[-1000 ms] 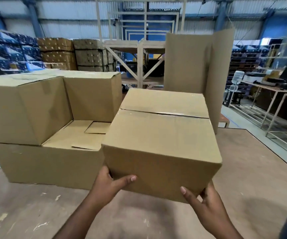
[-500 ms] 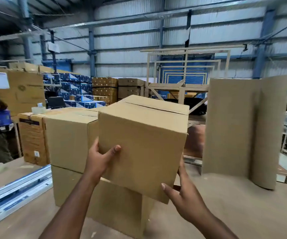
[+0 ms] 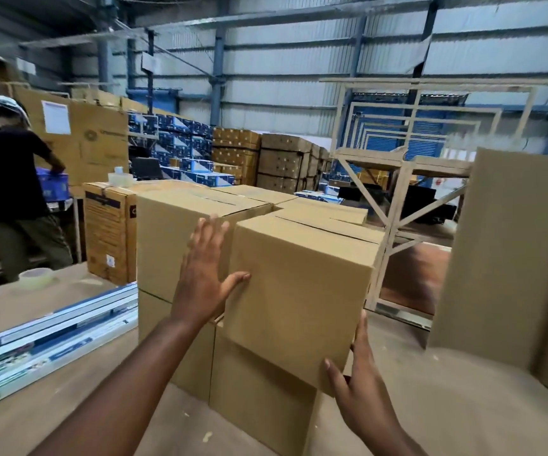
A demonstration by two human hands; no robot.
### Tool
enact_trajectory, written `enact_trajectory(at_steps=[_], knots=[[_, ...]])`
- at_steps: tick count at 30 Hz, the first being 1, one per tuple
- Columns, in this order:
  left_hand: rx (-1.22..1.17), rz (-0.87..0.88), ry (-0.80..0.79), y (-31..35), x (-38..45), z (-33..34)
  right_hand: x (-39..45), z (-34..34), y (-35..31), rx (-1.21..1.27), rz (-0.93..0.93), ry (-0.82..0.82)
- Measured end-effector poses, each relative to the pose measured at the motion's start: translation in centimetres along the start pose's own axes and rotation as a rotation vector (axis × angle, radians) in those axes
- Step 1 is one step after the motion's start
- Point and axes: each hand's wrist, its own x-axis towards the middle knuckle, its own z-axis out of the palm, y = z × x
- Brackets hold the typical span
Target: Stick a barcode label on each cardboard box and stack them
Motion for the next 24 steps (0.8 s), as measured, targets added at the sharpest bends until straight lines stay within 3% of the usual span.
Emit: enact_trajectory(at_steps=[7,16,22,24], knots=[[0.239,-0.05,-0.353,-4.1,7.1,-1.7,3.3,2.8,-1.2,-0.025,-0.035,-0.016],[0.262,0.063,-0.289,-6.0,7.1,-0.7,4.9,3.8,-0.8,-0.036,0.018,-0.042],[0.218,0.002,-0.327,-5.0,6.3,-0.7,3.1,1.7,-1.2,-0.002,0.063,-0.125],[0.186,0.032,-0.246,-3.4,4.9,-0.8,1.9,0.3,-1.7,0.02,0.06,-0.096]])
